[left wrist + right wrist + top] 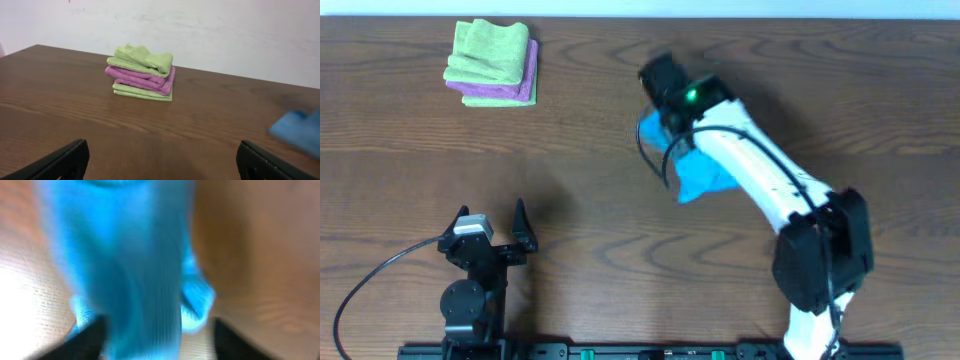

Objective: Fold the cloth
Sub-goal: 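Lift the blue cloth and carry it toward the table center, then lower the blue cloth onto the table and release it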

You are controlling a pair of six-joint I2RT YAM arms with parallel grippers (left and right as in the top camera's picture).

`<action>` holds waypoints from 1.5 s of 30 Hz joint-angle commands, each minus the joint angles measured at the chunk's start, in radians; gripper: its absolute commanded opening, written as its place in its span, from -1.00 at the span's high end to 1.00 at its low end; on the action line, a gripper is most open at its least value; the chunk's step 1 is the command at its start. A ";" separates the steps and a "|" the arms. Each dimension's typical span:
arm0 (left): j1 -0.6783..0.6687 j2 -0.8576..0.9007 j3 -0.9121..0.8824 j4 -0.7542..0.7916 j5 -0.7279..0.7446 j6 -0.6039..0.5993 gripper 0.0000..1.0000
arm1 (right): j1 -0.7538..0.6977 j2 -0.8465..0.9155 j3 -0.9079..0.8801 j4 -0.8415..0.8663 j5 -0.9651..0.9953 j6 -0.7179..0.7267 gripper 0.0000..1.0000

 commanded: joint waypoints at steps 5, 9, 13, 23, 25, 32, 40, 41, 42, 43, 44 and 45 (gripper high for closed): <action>0.004 -0.005 -0.037 -0.020 -0.010 0.000 -0.90 | 0.060 -0.007 -0.116 0.000 -0.012 0.116 -0.98; 0.004 -0.005 -0.037 -0.020 -0.010 0.000 -0.90 | 0.074 -0.030 -0.105 0.006 -0.013 0.133 -0.99; 0.004 -0.005 -0.037 -0.020 -0.010 0.000 -0.91 | 0.062 -0.031 -0.117 0.007 -0.079 0.138 -0.99; 0.004 -0.005 -0.037 -0.020 -0.010 0.000 -0.90 | -0.130 -0.044 -0.147 0.137 -0.626 0.090 -0.98; 0.004 -0.005 -0.037 -0.020 -0.010 0.000 -0.91 | -0.170 -0.047 -0.147 0.143 -0.666 0.074 -0.99; 0.004 -0.005 -0.037 -0.020 -0.010 0.000 -0.91 | -0.287 -0.062 -0.154 0.175 -0.863 0.026 -0.98; 0.004 -0.005 -0.037 -0.020 -0.010 0.000 -0.90 | -0.351 -0.040 -0.308 0.420 -1.025 -0.040 -0.98; 0.004 -0.005 -0.037 -0.020 -0.010 0.000 -0.90 | -0.358 -0.033 -0.317 0.443 -1.037 -0.050 -0.99; 0.004 -0.005 -0.037 -0.020 -0.010 0.000 -0.90 | -0.367 -0.029 -0.320 0.453 -1.036 -0.051 -0.99; 0.004 -0.005 -0.037 -0.020 -0.010 0.000 -0.90 | -0.378 -0.023 -0.320 0.466 -1.036 -0.068 -0.99; 0.004 -0.005 -0.037 -0.020 -0.010 0.000 -0.91 | -0.388 -0.021 -0.320 0.477 -1.037 -0.081 -0.99; 0.004 -0.005 -0.037 -0.020 -0.010 0.000 -0.91 | -0.395 -0.019 -0.320 0.484 -1.034 -0.101 -0.98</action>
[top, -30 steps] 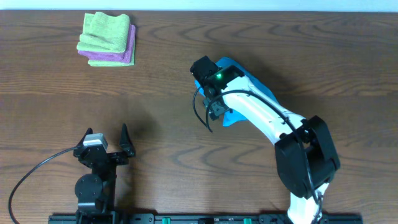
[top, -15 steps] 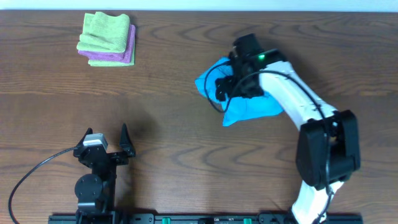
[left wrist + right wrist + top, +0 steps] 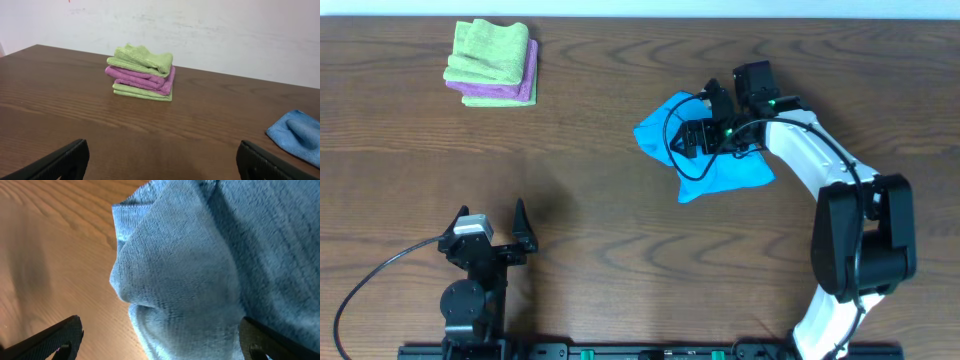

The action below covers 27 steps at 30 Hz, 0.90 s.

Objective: Fold the cloth
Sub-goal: 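Lower the blue cloth onto the table and release it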

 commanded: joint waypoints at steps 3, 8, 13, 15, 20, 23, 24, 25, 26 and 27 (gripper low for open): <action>0.004 -0.005 -0.037 -0.020 -0.010 0.000 -0.91 | -0.055 0.014 -0.002 0.037 -0.027 -0.103 -0.99; 0.004 -0.005 -0.037 -0.020 -0.010 0.000 -0.90 | -0.073 0.040 -0.005 0.080 -0.048 -0.117 -0.98; 0.004 -0.005 -0.037 -0.020 -0.010 0.000 -0.91 | -0.071 0.109 -0.005 0.110 -0.142 -0.116 -0.98; 0.004 -0.005 -0.037 -0.020 -0.010 0.000 -0.91 | -0.071 0.124 -0.005 0.109 -0.144 -0.116 -0.94; 0.004 -0.005 -0.037 -0.020 -0.010 0.000 -0.90 | -0.071 0.126 -0.005 0.101 -0.253 -0.100 -0.14; 0.004 -0.005 -0.037 -0.020 -0.010 0.000 -0.91 | -0.058 0.121 -0.005 0.101 -0.287 -0.069 0.09; 0.004 -0.005 -0.037 -0.020 -0.010 0.000 -0.90 | -0.051 0.119 -0.004 0.101 -0.287 -0.064 0.13; 0.004 -0.005 -0.037 -0.020 -0.010 0.000 -0.90 | -0.043 0.117 -0.003 0.100 -0.288 -0.063 0.16; 0.004 -0.005 -0.037 -0.020 -0.010 0.000 -0.90 | -0.033 0.114 -0.001 0.100 -0.288 -0.063 0.18; 0.004 -0.005 -0.037 -0.020 -0.010 0.000 -0.90 | -0.023 0.110 0.000 0.101 -0.287 -0.057 0.19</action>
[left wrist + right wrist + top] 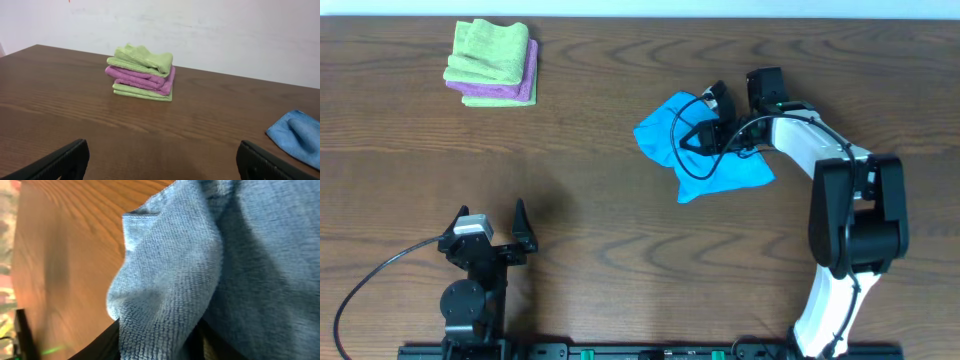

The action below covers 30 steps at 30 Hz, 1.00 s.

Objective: Fold the cloth
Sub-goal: 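Lower the blue cloth onto the table and release it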

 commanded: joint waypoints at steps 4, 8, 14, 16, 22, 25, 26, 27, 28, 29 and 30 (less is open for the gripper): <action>0.004 -0.005 -0.037 -0.020 -0.010 0.000 -0.90 | 0.092 -0.049 0.010 -0.019 -0.049 0.030 0.21; 0.004 -0.005 -0.037 -0.020 -0.010 0.000 -0.90 | 0.171 -0.103 0.010 -0.061 -0.029 0.055 0.19; 0.004 -0.005 -0.037 -0.020 -0.010 0.000 -0.90 | 0.288 -0.142 0.010 -0.157 0.061 0.175 0.09; 0.004 -0.005 -0.037 -0.020 -0.010 0.000 -0.91 | 0.324 -0.143 0.010 -0.197 0.104 0.248 -0.03; 0.004 -0.005 -0.037 -0.020 -0.010 0.000 -0.90 | 0.413 -0.143 0.010 -0.252 0.182 0.310 -0.99; 0.004 -0.005 -0.037 -0.020 -0.010 0.000 -0.90 | 0.440 -0.143 0.010 -0.275 0.243 0.310 -0.98; 0.004 -0.005 -0.037 -0.020 -0.010 0.000 -0.90 | 0.444 -0.143 0.010 -0.280 0.257 0.310 -0.99; 0.004 -0.005 -0.037 -0.020 -0.010 0.000 -0.90 | 0.446 -0.143 0.010 -0.283 0.267 0.309 -0.99; 0.004 -0.005 -0.037 -0.020 -0.010 0.000 -0.91 | 0.447 -0.144 0.010 -0.288 0.275 0.309 -0.98; 0.004 -0.005 -0.037 -0.020 -0.010 0.000 -0.90 | 0.447 -0.145 0.010 -0.294 0.284 0.309 -0.98; 0.004 -0.005 -0.037 -0.020 -0.010 0.000 -0.91 | 0.447 -0.146 0.010 -0.300 0.294 0.309 -0.98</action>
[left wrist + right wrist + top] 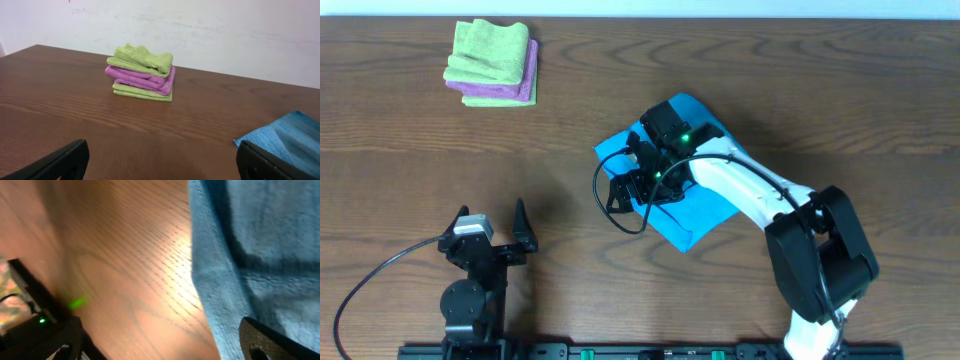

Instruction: Fold the cloth

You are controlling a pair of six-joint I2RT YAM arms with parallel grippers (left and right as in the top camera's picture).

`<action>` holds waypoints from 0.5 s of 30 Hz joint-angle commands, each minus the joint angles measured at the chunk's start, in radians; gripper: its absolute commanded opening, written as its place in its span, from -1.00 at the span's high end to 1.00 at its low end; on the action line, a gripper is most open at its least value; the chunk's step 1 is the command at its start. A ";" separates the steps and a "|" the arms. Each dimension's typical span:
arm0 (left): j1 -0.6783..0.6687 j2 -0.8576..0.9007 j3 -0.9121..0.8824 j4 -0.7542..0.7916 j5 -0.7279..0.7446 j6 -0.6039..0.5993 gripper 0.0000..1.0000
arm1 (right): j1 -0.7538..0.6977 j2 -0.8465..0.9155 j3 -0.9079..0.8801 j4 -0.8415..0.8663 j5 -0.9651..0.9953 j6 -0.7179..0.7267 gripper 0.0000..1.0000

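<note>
The blue cloth (pixel 705 205) lies mostly flat on the wooden table, a rough diamond near the middle. The right arm reaches over it, and my right gripper (pixel 628 182) sits low at the cloth's left edge. The right wrist view shows that gripper (pixel 160 342) open, its fingers wide apart, with the cloth's (pixel 250 245) edge running between them and bare wood to the left. My left gripper (pixel 490 232) rests open at the front left, far from the cloth. In the left wrist view the gripper (pixel 160 160) holds nothing, and a corner of the blue cloth (pixel 285 137) shows at the right.
A folded stack of green and purple cloths (pixel 492 62) sits at the table's far left corner, and it shows in the left wrist view as the stack (pixel 142 72) before a white wall. A black cable (pixel 610 205) loops beside the right gripper.
The right gripper was shut on a raised fold at the cloth's right side. Now it is open at the left edge, and the cloth lies flatter and further to the left and front.
The right gripper first held the cloth hanging over the table's middle. Then the cloth lay bunched with the gripper open over its right part. Then the gripper was shut on a fold there. Now the cloth is spread out and released. The left arm never moved.
</note>
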 commanded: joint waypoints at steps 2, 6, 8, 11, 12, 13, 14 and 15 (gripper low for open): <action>0.004 -0.005 -0.037 -0.020 -0.010 0.000 -0.90 | 0.002 -0.022 0.009 -0.026 0.091 0.019 -0.99; 0.004 -0.005 -0.037 -0.020 -0.010 0.000 -0.90 | -0.029 -0.046 0.009 -0.043 0.199 -0.065 -0.99; 0.004 -0.005 -0.037 -0.020 -0.010 0.000 -0.90 | -0.044 -0.058 0.009 -0.074 0.199 -0.140 -0.99; 0.004 -0.005 -0.037 -0.020 -0.010 0.000 -0.90 | -0.042 -0.058 0.003 -0.163 0.200 -0.274 -0.98; 0.004 -0.005 -0.037 -0.020 -0.010 0.000 -0.90 | -0.038 -0.058 -0.006 -0.180 0.200 -0.296 -0.98; 0.004 -0.005 -0.037 -0.020 -0.010 0.000 -0.91 | -0.029 -0.058 -0.024 -0.189 0.200 -0.319 -0.98; 0.004 -0.005 -0.037 -0.020 -0.010 0.000 -0.91 | -0.018 -0.058 -0.044 -0.188 0.200 -0.337 -0.99; 0.004 -0.005 -0.037 -0.020 -0.010 0.000 -0.90 | -0.010 -0.058 -0.064 -0.178 0.201 -0.344 -0.98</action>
